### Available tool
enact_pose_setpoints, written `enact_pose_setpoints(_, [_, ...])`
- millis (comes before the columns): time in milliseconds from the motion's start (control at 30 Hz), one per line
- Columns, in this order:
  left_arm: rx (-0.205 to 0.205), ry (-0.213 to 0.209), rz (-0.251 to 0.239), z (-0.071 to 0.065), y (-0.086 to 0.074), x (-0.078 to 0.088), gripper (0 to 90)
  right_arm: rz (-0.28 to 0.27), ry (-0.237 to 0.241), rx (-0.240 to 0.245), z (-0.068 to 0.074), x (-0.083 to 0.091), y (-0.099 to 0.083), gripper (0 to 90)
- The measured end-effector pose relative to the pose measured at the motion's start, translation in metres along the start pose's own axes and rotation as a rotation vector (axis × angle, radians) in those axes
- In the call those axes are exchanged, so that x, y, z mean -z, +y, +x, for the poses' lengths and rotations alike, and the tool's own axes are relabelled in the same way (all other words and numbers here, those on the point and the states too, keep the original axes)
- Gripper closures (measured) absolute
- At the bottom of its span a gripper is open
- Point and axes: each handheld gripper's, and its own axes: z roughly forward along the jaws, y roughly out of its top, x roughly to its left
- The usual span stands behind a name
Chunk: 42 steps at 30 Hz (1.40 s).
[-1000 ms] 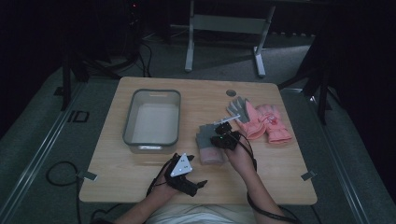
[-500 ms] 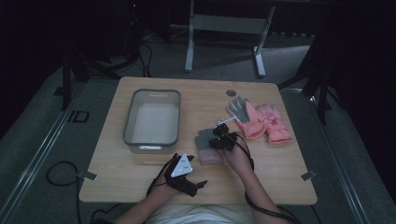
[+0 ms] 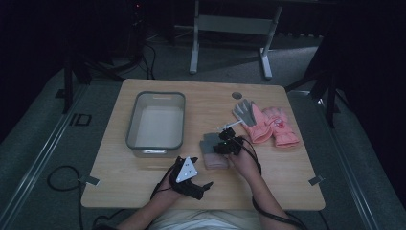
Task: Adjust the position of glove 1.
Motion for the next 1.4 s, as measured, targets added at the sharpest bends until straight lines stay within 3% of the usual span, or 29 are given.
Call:
enact_pose_setpoints(67, [-0.061,-0.020,-0.012,-0.001,0.006,-0.004,0.0,-0.022,0.003,0.000,-0.002,0.010,0.004,65.9])
enact_pose_setpoints(200, [-0.169,-0.012,0.044,0.000,0.022,-0.013,0.2,-0.073,0.000,0.012,-0.010,0.031,0.012,65.4])
enact_pose_setpoints(233, [-0.178,-0.009,0.052,0.001,0.026,-0.015,4.5,-0.080,0.002,0.013,-0.012,0.035,0.015,65.4])
enact_pose_setpoints(300, [-0.144,-0.054,0.101,0.009,0.036,-0.022,6.1,-0.093,0.007,0.009,-0.016,0.040,0.020,65.5])
enact_pose_setpoints(367, [-0.173,-0.029,0.149,0.011,0.041,-0.028,10.4,-0.102,0.013,-0.006,-0.021,0.043,0.025,65.6])
enact_pose_setpoints(400, [-0.200,-0.024,0.163,0.012,0.042,-0.031,11.3,-0.108,0.014,-0.015,-0.023,0.043,0.027,65.1])
enact_pose_setpoints(433, [-0.200,-0.024,0.163,0.012,0.042,-0.031,10.6,-0.108,0.014,-0.015,-0.023,0.043,0.027,65.1])
enact_pose_setpoints(467, [-0.200,-0.024,0.163,0.012,0.042,-0.031,10.6,-0.114,0.015,-0.020,-0.025,0.042,0.029,65.1])
enact_pose_setpoints(500, [-0.259,-0.066,0.213,0.017,0.045,-0.043,10.6,-0.116,0.015,-0.035,-0.030,0.034,0.033,60.2])
enact_pose_setpoints(567, [-0.301,-0.062,0.211,0.017,0.043,-0.048,12.2,-0.100,0.014,-0.046,-0.035,0.025,0.034,58.5])
enact_pose_setpoints(633, [-0.354,-0.032,0.209,0.016,0.041,-0.052,14.5,-0.082,0.017,-0.066,-0.041,0.015,0.033,56.9])
enact_pose_setpoints(833, [-0.480,0.031,0.267,0.011,0.034,-0.062,26.7,-0.036,0.045,-0.140,-0.055,-0.010,0.027,50.5])
enact_pose_setpoints(933, [-0.515,0.059,0.277,0.009,0.031,-0.063,33.1,-0.017,0.026,-0.150,-0.056,-0.018,0.025,47.9])
enact_pose_setpoints(1067, [-0.525,0.070,0.283,0.010,0.031,-0.065,41.8,0.000,0.029,-0.177,-0.059,-0.025,0.021,45.1])
enact_pose_setpoints(1267, [-0.384,-0.028,0.252,0.031,0.034,-0.061,61.9,0.001,0.073,-0.219,-0.061,-0.026,0.018,44.5])
enact_pose_setpoints(1400, [-0.353,-0.061,0.244,0.037,0.033,-0.061,68.3,0.006,0.108,-0.224,-0.057,-0.028,0.020,47.5])
